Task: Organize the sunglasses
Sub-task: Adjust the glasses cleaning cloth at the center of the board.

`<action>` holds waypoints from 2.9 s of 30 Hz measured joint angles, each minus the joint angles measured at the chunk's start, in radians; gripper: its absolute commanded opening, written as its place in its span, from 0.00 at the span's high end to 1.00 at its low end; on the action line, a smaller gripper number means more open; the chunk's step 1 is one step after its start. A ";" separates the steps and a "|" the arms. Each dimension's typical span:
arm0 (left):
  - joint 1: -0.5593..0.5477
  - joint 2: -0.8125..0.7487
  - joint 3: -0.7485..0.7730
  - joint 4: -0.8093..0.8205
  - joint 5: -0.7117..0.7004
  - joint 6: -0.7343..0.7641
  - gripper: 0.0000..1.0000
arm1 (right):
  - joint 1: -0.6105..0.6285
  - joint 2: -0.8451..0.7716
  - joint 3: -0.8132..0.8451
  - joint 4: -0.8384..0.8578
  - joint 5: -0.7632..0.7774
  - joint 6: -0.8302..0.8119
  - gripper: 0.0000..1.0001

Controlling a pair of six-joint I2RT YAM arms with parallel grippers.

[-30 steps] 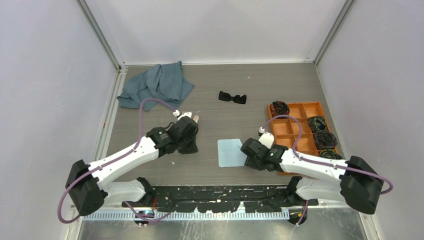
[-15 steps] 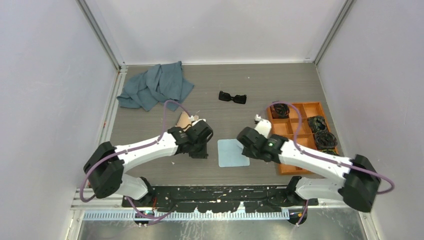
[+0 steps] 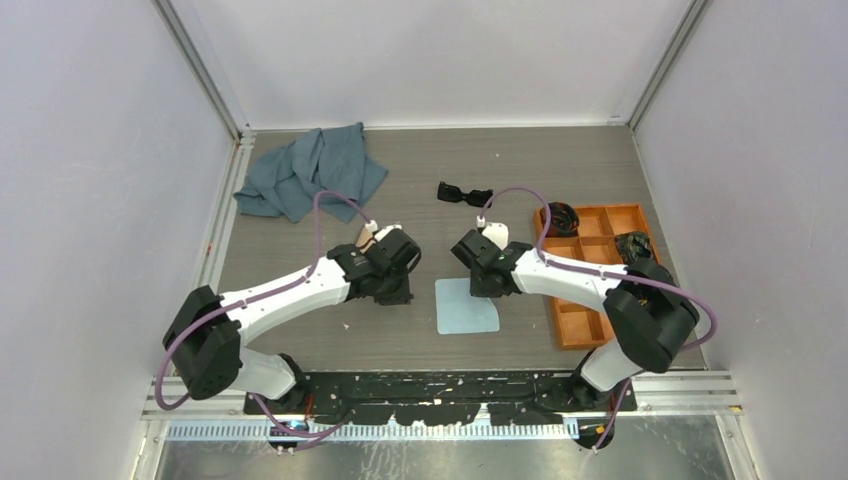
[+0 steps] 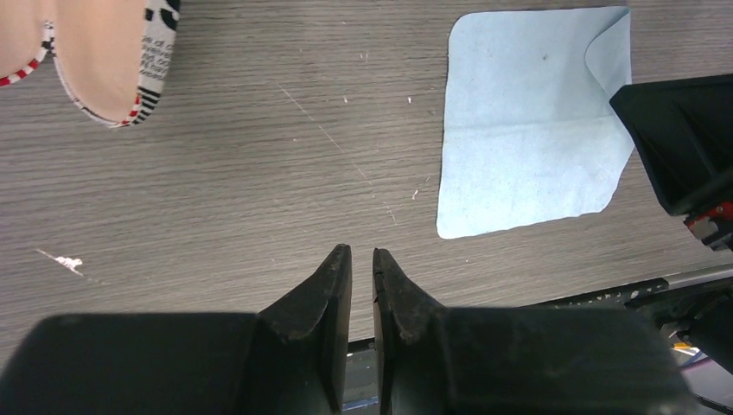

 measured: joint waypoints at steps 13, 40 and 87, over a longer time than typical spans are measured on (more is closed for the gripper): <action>0.023 -0.046 -0.055 -0.024 0.000 -0.021 0.84 | -0.016 0.103 0.092 0.074 -0.054 -0.067 0.80; 0.028 -0.083 -0.080 -0.027 0.014 -0.022 0.85 | -0.052 0.161 0.091 0.088 -0.043 -0.066 0.90; 0.040 0.531 0.353 0.087 0.071 0.091 0.69 | -0.182 -0.157 -0.061 0.030 -0.055 -0.044 0.99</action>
